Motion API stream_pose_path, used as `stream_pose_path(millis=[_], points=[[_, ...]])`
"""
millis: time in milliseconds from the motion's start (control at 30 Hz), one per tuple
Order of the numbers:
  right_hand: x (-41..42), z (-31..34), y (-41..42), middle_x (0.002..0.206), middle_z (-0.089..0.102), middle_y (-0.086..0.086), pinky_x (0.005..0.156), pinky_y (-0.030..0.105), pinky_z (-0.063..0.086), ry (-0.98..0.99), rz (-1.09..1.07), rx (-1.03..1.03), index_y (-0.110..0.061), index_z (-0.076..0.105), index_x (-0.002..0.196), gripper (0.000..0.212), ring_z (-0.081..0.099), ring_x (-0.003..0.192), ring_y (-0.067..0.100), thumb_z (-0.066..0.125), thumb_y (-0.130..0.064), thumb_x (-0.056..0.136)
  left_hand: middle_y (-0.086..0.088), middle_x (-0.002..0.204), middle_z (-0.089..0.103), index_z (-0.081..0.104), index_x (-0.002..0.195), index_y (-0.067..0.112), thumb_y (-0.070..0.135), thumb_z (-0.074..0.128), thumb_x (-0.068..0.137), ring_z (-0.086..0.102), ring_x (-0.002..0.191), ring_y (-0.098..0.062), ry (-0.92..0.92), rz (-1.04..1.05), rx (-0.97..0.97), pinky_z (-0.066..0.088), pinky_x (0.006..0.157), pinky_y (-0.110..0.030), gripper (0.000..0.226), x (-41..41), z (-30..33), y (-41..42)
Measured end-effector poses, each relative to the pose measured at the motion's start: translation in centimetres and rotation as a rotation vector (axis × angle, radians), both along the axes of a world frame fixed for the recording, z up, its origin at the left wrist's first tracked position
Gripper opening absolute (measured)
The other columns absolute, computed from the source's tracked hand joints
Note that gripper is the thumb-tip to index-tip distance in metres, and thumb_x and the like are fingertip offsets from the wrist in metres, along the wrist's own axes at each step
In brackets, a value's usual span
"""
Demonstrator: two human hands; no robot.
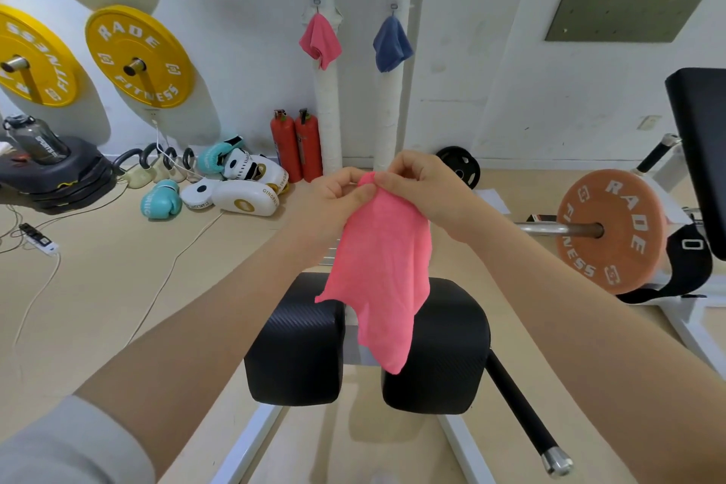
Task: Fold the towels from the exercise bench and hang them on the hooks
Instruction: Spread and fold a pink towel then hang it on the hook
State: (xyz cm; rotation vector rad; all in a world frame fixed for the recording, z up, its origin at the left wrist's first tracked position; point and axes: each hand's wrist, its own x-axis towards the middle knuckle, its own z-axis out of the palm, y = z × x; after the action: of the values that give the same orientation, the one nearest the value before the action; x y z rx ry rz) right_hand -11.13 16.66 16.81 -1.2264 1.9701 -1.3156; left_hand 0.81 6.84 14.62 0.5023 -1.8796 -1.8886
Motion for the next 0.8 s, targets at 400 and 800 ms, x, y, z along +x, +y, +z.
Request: stream_pose_path(millis=[400,800], points=[[-3.3,-1.3,1.3,0.083,0.07,-0.001,0.079,0.028,0.054,-0.01,0.29,0.46,-0.013,0.073,0.09,0.018,0.066,0.075,0.012,0.066,-0.028,0.084,0.015,0.057,0.05,0.058,0.07,0.026,0.001,0.042,0.089,0.042,0.055,0.001,-0.053,0.175,-0.179,0.034,0.052,-0.013,0.035,-1.0,1.7,-2.6],[-5.3,-5.0,1.6,0.051,0.026,-0.002,0.055,0.029,0.021,0.38,0.021,0.378,-0.015,0.03,0.052,0.047,0.025,0.051,0.014,0.057,-0.027,0.088,0.005,0.05,0.04,0.047,0.055,0.016,0.018,0.032,0.08,0.04,0.05,-0.012,0.039,0.121,0.606,0.031,0.056,-0.024,0.03,-0.7,-0.7,-2.0]])
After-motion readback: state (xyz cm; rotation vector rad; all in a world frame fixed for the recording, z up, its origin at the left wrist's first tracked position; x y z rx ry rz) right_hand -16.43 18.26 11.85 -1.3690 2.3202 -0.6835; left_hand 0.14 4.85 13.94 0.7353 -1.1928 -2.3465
